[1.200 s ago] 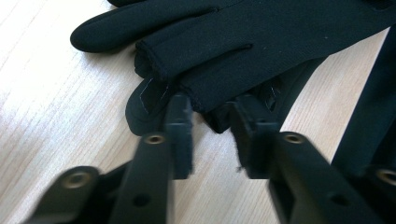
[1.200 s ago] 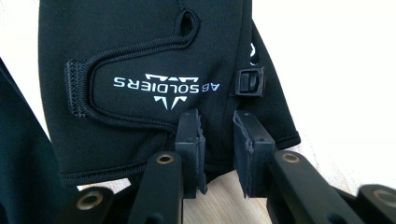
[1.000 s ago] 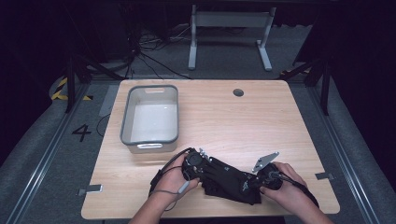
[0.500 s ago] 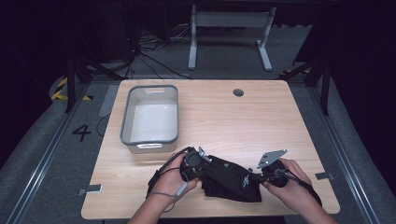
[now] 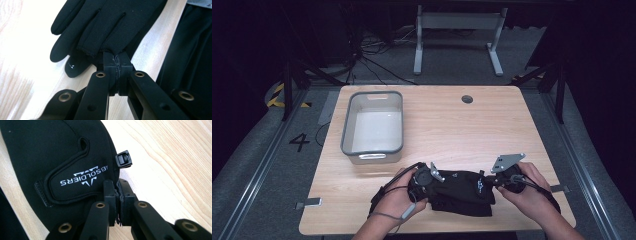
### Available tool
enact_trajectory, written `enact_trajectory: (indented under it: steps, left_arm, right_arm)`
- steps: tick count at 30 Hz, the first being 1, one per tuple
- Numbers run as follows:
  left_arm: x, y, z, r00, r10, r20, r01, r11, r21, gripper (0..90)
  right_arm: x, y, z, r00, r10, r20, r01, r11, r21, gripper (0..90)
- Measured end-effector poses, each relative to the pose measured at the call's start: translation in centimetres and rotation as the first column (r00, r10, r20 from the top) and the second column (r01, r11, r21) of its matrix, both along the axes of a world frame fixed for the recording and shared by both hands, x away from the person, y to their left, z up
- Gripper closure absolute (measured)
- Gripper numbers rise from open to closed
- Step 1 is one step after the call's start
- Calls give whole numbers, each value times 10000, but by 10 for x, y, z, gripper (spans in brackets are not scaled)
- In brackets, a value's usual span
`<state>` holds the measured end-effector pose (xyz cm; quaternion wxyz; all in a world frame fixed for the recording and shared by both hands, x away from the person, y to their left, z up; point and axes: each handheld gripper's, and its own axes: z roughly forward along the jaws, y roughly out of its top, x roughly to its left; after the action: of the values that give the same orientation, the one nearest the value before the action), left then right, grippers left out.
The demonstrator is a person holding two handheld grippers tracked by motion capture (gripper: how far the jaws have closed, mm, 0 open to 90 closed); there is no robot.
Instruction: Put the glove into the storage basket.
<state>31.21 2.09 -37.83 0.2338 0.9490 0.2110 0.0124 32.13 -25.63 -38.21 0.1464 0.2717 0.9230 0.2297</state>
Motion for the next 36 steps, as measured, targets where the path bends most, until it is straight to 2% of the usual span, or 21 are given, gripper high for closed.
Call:
enact_trajectory:
  steps: [11,16,19,21,23,26,29,33,36]
  left_arm:
    - [0,-3,-6,9999,-64,-111,69,9987,504,888]
    - [2,-6,-13,9991,-182,-373,206,9978,629,888]
    - [2,-9,-17,9981,-334,-513,374,9963,779,887]
    - [2,-11,-21,9962,-446,-743,513,9945,916,884]
    - [3,-12,-24,9941,-502,-961,589,9942,904,867]
    - [3,-11,-24,9890,-669,-1322,782,9935,822,777]
    - [3,-8,-22,9833,-793,-1636,918,9933,705,712]
    - [5,-2,-16,9835,-765,-1639,836,9958,369,690]
    - [7,3,-10,9916,-366,-1237,355,9993,-110,703]
  right_arm:
    - [1,3,-12,10000,58,-29,-58,10000,-46,873]
    - [2,3,-17,9999,4,-118,-5,10000,-83,873]
    - [3,3,-19,9997,24,-249,-30,9996,-268,872]
    - [3,3,-21,9993,18,-373,-31,9994,-343,868]
    - [3,3,-23,9992,-28,-395,14,9994,-357,856]
    - [4,2,-25,9980,-31,-635,10,9994,-336,765]
    - [4,0,-25,9983,-71,-572,57,9997,-249,711]
    - [3,-2,-21,9993,-142,-357,135,9997,-216,706]
    - [2,-4,-18,9997,-171,-193,170,9998,-76,711]
